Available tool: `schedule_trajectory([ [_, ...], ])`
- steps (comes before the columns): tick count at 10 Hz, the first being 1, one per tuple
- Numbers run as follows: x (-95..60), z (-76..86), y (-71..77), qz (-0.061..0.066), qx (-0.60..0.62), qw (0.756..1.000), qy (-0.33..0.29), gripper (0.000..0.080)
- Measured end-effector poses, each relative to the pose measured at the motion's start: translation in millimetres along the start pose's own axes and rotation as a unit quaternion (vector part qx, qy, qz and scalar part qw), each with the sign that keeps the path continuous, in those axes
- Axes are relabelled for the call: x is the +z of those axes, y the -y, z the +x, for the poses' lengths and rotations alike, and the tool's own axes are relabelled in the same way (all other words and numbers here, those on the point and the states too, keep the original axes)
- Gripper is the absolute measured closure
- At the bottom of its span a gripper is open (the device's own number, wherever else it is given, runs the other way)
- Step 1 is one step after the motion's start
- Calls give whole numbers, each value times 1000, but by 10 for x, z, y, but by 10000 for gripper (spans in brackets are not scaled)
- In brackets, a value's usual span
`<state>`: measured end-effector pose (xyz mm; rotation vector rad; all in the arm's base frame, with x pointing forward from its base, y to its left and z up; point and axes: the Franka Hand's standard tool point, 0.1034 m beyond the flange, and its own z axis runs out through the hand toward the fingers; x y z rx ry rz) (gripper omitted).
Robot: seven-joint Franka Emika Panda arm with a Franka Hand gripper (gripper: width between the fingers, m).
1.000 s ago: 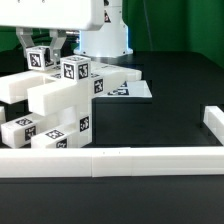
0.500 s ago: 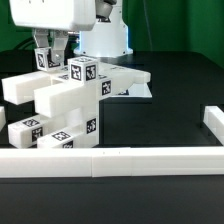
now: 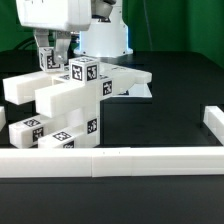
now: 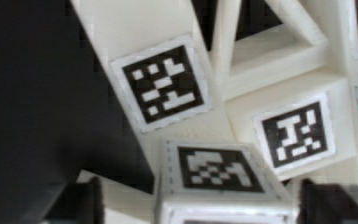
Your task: Assemble chair
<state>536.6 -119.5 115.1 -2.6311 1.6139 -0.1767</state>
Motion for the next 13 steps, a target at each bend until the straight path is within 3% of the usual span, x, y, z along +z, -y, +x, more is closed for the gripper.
schedule_trajectory([
  [4,-13,5,22,0,-167,986,-1,152],
  [9,-11,-10,39,-8,-347,938,-3,150],
  [13,5,7,9,-17,-512,859,-3,150],
])
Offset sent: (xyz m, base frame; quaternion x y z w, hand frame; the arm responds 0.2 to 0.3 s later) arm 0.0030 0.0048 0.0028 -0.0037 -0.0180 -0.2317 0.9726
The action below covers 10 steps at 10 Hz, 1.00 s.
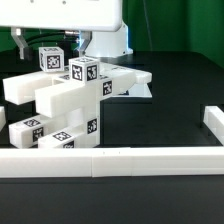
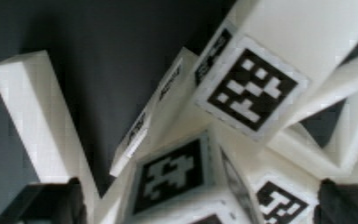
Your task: Assemble chair
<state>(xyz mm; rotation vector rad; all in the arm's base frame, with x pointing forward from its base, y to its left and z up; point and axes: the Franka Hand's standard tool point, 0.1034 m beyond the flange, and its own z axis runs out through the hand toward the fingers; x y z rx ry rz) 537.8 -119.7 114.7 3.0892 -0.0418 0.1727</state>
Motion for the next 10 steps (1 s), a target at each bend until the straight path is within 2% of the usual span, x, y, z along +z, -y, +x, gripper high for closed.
schedule_trajectory([
  [1,0,-1,-5,0,-33,999,0,150],
  [2,0,-3,-14,-1,-63,998,0,294],
  [3,0,-3,-14,-1,-63,998,0,294],
  [4,0,-3,-15,-1,-63,998,0,432],
  [5,0,-3,-15,-1,-63,998,0,517],
  [8,0,-3,-14,0,-45,999,0,517],
  [10,7,-15,-20,4,36,999,-2,517],
])
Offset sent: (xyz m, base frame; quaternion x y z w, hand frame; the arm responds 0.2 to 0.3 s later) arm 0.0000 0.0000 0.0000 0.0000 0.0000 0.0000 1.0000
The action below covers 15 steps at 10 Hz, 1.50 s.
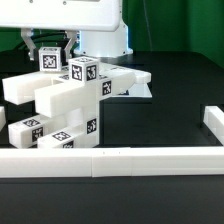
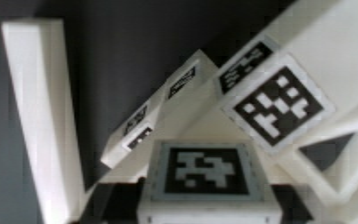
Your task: Assemble chair
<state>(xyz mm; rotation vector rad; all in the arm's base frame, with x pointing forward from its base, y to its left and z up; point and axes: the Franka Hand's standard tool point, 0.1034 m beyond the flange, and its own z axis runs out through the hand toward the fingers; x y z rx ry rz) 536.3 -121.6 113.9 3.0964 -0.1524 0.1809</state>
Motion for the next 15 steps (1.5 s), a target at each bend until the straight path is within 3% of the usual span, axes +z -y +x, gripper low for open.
schedule_trajectory([
  [5,5,20,53,-4,194,981,-19,517],
  [9,7,18,54,5,324,946,-19,517],
  [15,8,17,59,15,493,870,-17,517],
])
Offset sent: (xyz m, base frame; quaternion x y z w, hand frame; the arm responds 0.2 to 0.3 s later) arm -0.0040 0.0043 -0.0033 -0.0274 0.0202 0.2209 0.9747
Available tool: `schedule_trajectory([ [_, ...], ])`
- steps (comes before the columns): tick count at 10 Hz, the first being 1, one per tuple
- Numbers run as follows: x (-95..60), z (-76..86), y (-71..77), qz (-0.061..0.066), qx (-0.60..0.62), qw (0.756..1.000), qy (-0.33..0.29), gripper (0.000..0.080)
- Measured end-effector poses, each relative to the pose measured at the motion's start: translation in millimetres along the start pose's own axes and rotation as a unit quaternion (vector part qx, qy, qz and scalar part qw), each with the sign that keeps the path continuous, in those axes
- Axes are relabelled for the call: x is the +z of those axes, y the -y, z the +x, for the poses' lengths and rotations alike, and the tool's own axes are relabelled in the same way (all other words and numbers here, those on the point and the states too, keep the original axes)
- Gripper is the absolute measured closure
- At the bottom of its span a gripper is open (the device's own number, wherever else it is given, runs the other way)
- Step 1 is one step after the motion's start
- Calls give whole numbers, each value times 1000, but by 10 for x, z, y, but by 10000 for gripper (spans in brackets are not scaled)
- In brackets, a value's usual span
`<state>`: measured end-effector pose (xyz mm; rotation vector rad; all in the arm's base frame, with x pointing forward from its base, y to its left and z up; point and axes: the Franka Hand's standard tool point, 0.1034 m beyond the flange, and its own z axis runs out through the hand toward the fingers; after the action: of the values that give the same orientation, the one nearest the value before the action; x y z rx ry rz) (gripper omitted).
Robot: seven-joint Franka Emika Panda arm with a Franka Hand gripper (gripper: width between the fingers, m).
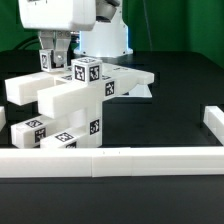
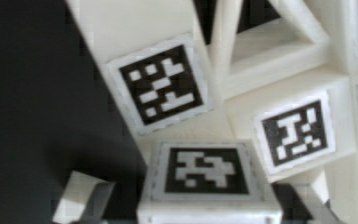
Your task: Assemble chair
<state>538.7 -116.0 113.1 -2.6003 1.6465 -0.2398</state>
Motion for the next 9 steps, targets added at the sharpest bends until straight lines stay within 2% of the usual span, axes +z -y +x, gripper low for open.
schedule_trajectory([
  [2,1,-1,-1,0,-21,1000,0,494],
  [3,2,-4,-2,-1,-22,1000,1,312],
  [4,3,-9,-2,-2,-33,999,3,202],
  [5,2,-1,-7,-3,-96,995,2,202],
  [6,2,6,-12,-3,-142,990,2,158],
  [9,2,19,-22,-3,-277,961,2,151],
])
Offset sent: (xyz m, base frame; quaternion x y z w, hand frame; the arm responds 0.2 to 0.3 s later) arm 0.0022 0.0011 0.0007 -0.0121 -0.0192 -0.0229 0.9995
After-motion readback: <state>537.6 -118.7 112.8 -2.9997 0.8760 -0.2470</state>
